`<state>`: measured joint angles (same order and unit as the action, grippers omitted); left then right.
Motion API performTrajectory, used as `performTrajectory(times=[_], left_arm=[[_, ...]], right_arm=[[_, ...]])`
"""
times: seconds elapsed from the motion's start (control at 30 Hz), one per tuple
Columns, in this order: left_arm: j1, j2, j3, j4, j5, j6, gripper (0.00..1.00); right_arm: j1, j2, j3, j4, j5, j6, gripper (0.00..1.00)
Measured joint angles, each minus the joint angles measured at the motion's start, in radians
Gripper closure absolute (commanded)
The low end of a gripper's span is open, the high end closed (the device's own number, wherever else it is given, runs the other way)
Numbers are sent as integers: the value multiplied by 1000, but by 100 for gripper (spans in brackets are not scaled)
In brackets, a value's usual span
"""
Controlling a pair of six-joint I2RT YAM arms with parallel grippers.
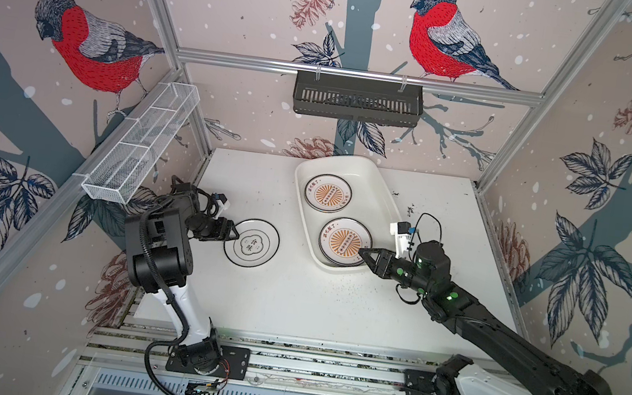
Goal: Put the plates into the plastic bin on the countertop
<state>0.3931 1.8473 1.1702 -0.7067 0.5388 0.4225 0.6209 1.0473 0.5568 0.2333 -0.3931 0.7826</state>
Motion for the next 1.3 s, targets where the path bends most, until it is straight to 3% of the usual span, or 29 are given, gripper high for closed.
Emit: performTrajectory(times=[0.27, 0.47, 0.9, 1.3], left_arm=[[3, 29, -7, 17, 57, 2, 35], [3, 42, -12, 19, 96, 6, 45], [5, 79, -14, 21, 192, 31, 51], [8, 126, 0, 6, 250, 56, 67]], right_arm=[[0, -1, -13, 23, -3, 26, 65], [0, 0, -13, 38, -14, 31, 65], [-16, 45, 6, 74, -52, 51, 65], [-27, 70, 6, 105, -96, 78, 67]])
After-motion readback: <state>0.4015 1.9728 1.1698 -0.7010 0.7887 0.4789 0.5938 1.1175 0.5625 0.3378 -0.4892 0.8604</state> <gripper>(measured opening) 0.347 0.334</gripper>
